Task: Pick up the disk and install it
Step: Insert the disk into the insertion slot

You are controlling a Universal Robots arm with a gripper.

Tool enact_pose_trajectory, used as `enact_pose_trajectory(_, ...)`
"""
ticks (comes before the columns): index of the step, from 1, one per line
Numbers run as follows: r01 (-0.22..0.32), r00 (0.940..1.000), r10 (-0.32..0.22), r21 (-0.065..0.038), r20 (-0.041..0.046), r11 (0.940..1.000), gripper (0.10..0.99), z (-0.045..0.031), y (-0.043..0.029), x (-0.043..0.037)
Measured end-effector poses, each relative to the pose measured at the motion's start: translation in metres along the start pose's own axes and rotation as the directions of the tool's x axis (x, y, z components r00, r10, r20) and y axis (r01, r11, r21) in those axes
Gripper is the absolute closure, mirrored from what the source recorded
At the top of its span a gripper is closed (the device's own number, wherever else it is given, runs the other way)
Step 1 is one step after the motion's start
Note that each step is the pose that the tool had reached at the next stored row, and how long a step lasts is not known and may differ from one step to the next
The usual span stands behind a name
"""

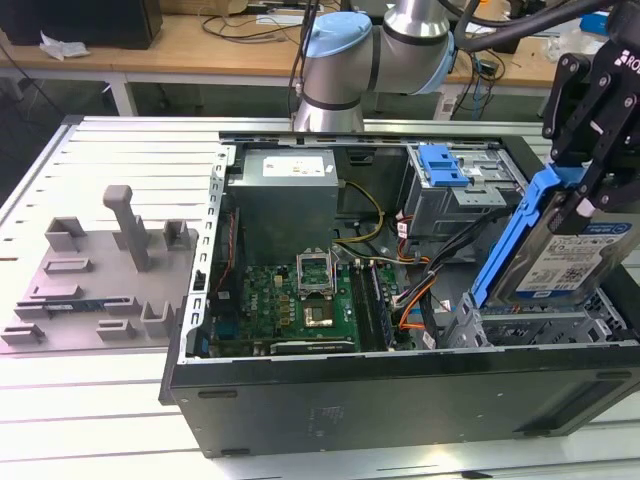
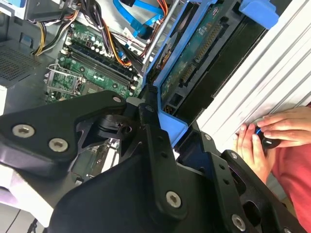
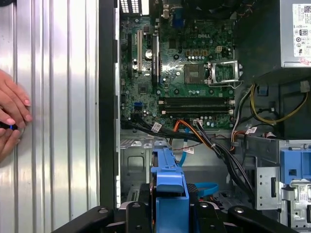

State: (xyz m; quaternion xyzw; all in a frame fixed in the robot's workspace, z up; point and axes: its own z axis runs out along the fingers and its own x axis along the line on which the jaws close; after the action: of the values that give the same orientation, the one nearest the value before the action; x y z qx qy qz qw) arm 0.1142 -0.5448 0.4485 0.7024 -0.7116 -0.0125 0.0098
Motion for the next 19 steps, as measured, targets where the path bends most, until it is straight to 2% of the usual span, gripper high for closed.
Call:
enact_pose_trajectory(12,-0.001,1.0000,0.001,0.000,0.0001,1.0000,0.722,0.0122,-0.0004,0.0001)
enact_pose_trajectory(19,-0.001,1.0000,0.001,0.000,0.0000,1.0000,0.722,0.0301,-0.0010,0.0002)
